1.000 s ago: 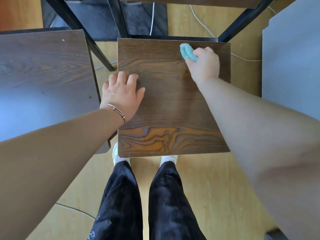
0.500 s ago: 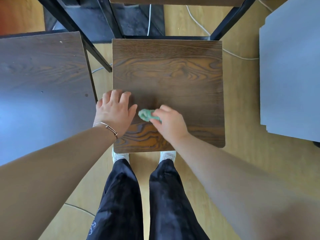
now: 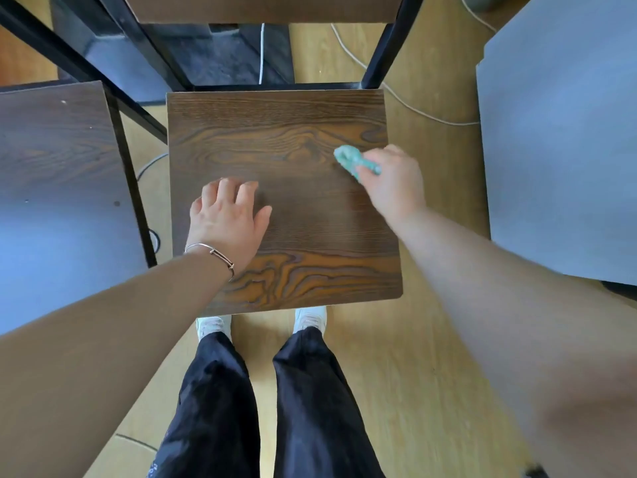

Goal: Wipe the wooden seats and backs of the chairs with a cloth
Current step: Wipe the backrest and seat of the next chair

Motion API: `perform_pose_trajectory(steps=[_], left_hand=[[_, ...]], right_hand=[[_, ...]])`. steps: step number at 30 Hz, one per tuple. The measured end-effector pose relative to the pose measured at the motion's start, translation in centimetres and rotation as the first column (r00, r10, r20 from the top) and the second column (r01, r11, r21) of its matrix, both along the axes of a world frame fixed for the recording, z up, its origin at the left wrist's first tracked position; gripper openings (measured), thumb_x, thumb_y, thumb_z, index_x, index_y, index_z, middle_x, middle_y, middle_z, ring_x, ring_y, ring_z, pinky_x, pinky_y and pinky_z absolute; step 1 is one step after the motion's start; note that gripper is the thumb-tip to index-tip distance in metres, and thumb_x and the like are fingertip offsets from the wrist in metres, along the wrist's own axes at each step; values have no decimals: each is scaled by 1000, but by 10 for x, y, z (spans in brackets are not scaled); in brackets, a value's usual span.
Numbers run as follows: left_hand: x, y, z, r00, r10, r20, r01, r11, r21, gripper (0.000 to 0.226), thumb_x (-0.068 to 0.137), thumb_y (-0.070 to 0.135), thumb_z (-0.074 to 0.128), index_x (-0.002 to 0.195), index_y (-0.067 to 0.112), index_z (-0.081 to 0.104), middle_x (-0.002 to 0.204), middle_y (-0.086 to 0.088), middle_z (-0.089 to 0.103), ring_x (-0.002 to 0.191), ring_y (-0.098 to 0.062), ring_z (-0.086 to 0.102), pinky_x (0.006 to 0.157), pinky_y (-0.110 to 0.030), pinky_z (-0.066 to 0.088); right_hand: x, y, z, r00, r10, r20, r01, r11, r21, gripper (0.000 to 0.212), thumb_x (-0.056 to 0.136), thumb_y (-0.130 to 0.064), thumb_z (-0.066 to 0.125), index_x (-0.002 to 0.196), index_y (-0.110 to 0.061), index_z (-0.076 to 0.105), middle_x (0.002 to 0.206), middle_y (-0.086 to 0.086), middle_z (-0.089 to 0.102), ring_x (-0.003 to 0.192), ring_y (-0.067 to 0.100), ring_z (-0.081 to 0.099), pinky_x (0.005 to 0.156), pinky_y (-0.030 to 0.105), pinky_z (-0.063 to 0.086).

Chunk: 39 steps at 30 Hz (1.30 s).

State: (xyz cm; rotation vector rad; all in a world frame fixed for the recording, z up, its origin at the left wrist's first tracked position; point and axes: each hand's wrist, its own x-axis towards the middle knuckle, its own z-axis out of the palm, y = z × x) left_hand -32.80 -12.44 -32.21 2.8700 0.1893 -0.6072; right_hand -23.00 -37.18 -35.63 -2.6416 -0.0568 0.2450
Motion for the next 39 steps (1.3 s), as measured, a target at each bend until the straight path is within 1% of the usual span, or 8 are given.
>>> perform_pose_trajectory(steps=[6, 9, 13, 19, 25, 29, 34, 39], left_hand=[[9, -28, -2, 998, -70, 7, 70, 997, -14, 51, 98, 49, 37, 140, 20, 40, 140, -7, 39, 127, -33, 33, 105, -48, 31], [11, -29, -1, 995, -99, -2, 99, 995, -19, 51, 98, 48, 37, 141, 20, 39, 141, -7, 39, 128, -33, 33, 105, -48, 31], [10, -19, 2, 993, -116, -5, 116, 993, -24, 51, 98, 48, 37, 141, 20, 39, 142, -7, 38, 128, -33, 33, 106, -48, 31], [-7, 21, 9, 992, -130, -4, 130, 991, -17, 51, 99, 49, 34, 142, 21, 37, 143, -6, 37, 129, -32, 31, 107, -48, 31], [-35, 59, 12, 992, -122, -21, 122, 992, -8, 51, 98, 49, 37, 141, 21, 39, 143, -7, 38, 131, -33, 31, 107, -48, 30], [-41, 66, 14, 990, -136, -21, 136, 991, -1, 51, 99, 49, 36, 142, 21, 38, 143, -7, 38, 132, -32, 31, 107, -48, 31], [-38, 49, 15, 985, -171, -13, 171, 985, -7, 51, 98, 49, 35, 141, 21, 38, 143, -7, 37, 130, -33, 32, 106, -48, 32], [-29, 12, 9, 973, -232, -12, 232, 973, -12, 52, 98, 49, 37, 141, 20, 39, 144, -6, 37, 128, -34, 34, 104, -47, 32]], right_hand=[[23, -31, -12, 990, 88, -109, -90, 996, -10, 15, 91, -24, 62, 102, -16, 68, 96, 3, 64, 85, 21, 57, 69, 30, 43], [9, -30, -15, 994, 2, -114, 2, 999, 35, 11, 91, -23, 61, 97, -17, 68, 93, 0, 65, 83, 20, 57, 66, 28, 40], [-34, -22, -19, 983, -126, -131, 134, 990, 53, 7, 89, -22, 60, 89, -17, 65, 85, 0, 64, 77, 20, 58, 63, 35, 48], [-103, 32, -19, 980, -178, -85, 182, 982, 49, 10, 88, -21, 67, 91, -11, 65, 83, 2, 62, 72, 22, 59, 60, 35, 50], [-148, 101, -18, 989, -101, -108, 113, 987, 116, 14, 90, -21, 67, 98, -10, 67, 90, 4, 65, 76, 20, 62, 62, 37, 56], [-145, 107, -13, 991, -54, -125, 78, 978, 193, 12, 87, -17, 69, 90, -6, 71, 80, 5, 63, 69, 18, 57, 59, 30, 44], [-124, 52, 9, 955, -292, -53, 297, 942, 154, 19, 87, -22, 67, 99, -10, 74, 86, 5, 69, 78, 19, 59, 71, 29, 44], [-98, -24, 11, 861, -482, -162, 488, 873, -5, 13, 89, -20, 56, 88, -15, 68, 75, -3, 63, 71, 18, 57, 54, 18, 38]])
